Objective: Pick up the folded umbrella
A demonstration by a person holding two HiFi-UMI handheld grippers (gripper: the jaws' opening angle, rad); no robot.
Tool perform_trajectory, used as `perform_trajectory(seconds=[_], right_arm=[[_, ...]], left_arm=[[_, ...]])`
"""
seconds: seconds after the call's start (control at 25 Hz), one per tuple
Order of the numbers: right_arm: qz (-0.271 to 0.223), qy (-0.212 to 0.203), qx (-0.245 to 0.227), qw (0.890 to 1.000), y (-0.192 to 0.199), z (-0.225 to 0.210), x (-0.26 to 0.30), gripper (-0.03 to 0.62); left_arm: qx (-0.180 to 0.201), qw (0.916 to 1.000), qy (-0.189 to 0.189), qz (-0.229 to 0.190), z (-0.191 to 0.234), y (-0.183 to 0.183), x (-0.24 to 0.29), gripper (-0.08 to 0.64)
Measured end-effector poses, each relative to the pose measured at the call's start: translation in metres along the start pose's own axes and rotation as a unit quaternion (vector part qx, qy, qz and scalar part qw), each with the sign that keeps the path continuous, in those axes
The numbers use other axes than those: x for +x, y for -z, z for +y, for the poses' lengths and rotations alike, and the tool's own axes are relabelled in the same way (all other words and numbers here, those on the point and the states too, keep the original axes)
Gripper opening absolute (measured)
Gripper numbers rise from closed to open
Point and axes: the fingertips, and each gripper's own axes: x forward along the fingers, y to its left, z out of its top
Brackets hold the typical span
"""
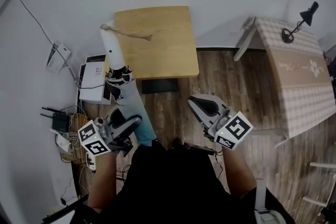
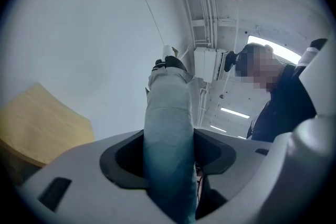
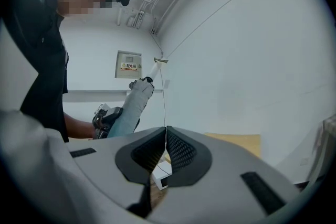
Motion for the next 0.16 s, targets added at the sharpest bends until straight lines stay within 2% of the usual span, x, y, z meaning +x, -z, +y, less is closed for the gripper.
perform_trajectory(seconds=[0.16], right_arm=[[0.001, -0.002, -0.003, 1.000, -0.0016, -0.0087, -0.0057, 0.018]], left_arm=[[-0.005, 0.9999, -0.005, 0.008, 0.0013, 0.0056, 0.0097, 0.270]])
